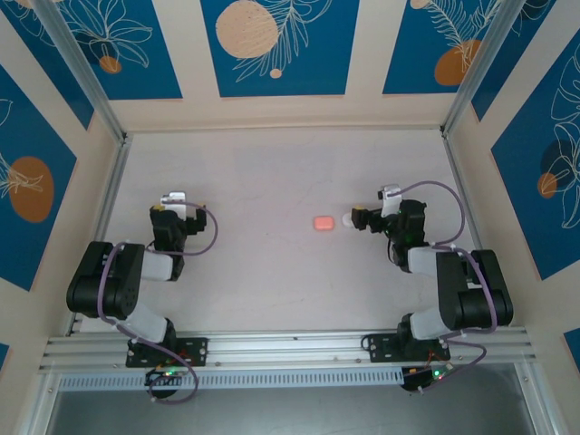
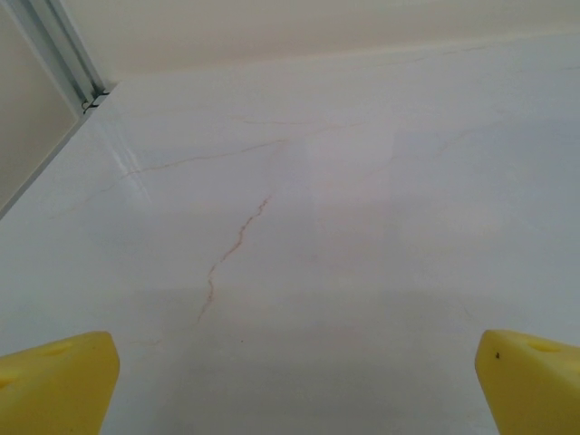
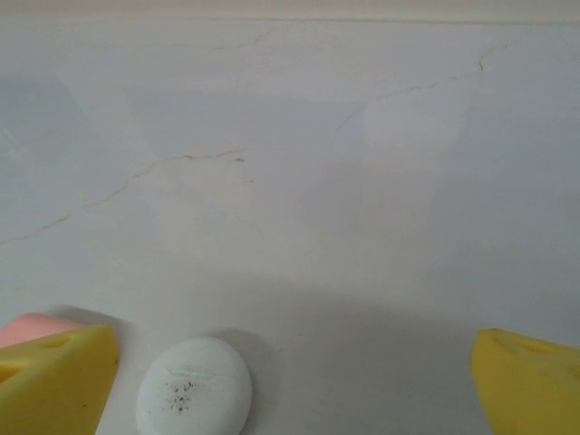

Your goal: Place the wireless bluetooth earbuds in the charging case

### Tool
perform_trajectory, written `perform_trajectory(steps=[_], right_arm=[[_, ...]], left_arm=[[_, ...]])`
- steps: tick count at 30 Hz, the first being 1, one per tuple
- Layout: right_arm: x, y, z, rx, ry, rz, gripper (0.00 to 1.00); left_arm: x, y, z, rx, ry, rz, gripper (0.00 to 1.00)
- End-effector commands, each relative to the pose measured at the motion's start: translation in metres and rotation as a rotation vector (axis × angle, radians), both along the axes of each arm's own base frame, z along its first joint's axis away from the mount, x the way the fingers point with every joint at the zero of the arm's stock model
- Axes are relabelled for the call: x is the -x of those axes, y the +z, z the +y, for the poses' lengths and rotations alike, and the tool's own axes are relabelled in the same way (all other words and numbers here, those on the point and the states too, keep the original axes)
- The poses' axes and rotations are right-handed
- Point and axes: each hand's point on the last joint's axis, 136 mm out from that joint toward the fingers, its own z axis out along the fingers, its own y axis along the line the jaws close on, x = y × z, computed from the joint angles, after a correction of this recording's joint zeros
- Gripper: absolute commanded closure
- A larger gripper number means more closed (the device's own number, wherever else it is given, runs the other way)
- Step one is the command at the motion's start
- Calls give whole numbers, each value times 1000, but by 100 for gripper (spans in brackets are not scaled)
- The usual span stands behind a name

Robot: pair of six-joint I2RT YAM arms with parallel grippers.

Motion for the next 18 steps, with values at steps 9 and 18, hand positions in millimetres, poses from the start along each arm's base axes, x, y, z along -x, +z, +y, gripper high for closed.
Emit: perform_trajectory(steps=[9,18], right_arm=[[-11,1,-15,-87,-33,-11,1],[-12,1,-15,-87,-33,-11,1]], left_arm=[[-4,0,-17,19,-102,18,0],[-4,0,-19,19,-114,19,0]])
